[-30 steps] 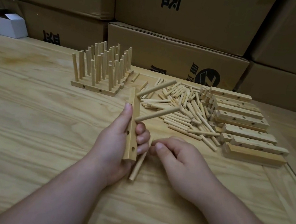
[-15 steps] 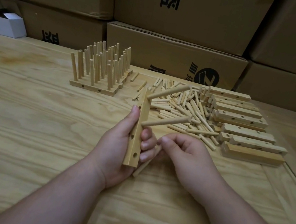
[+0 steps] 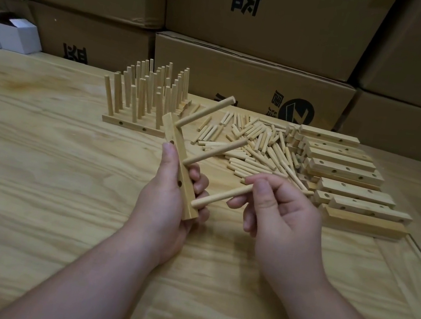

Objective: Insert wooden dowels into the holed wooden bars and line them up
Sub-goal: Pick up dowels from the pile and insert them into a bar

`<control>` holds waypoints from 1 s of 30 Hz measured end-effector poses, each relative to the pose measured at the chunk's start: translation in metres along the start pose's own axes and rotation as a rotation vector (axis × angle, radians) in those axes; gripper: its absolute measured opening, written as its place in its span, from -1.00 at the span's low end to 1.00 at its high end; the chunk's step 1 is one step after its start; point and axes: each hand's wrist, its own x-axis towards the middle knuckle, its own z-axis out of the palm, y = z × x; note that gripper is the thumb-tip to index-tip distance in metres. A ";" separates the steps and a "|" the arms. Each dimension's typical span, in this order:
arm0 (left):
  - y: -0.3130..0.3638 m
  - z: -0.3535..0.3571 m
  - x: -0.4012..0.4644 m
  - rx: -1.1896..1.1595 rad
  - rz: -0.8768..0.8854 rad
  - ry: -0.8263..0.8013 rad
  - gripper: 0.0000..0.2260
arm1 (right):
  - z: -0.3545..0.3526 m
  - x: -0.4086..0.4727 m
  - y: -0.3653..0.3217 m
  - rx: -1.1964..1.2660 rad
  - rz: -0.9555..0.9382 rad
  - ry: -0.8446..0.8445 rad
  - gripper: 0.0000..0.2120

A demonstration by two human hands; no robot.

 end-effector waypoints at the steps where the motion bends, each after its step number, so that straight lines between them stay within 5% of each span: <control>1: 0.000 0.000 0.000 -0.001 0.000 0.001 -0.43 | 0.001 -0.001 -0.001 -0.002 -0.003 -0.014 -0.79; 11: 0.001 -0.001 0.001 -0.027 -0.024 0.034 -0.46 | 0.000 -0.003 -0.001 -0.117 -0.129 -0.095 -0.90; 16: -0.004 0.000 -0.001 0.067 -0.022 -0.054 -0.47 | -0.004 -0.005 0.003 -0.354 -0.081 -0.216 -0.89; 30: -0.003 0.000 -0.005 0.183 -0.025 -0.057 -0.40 | -0.008 -0.001 -0.002 -0.549 -0.036 -0.397 -0.85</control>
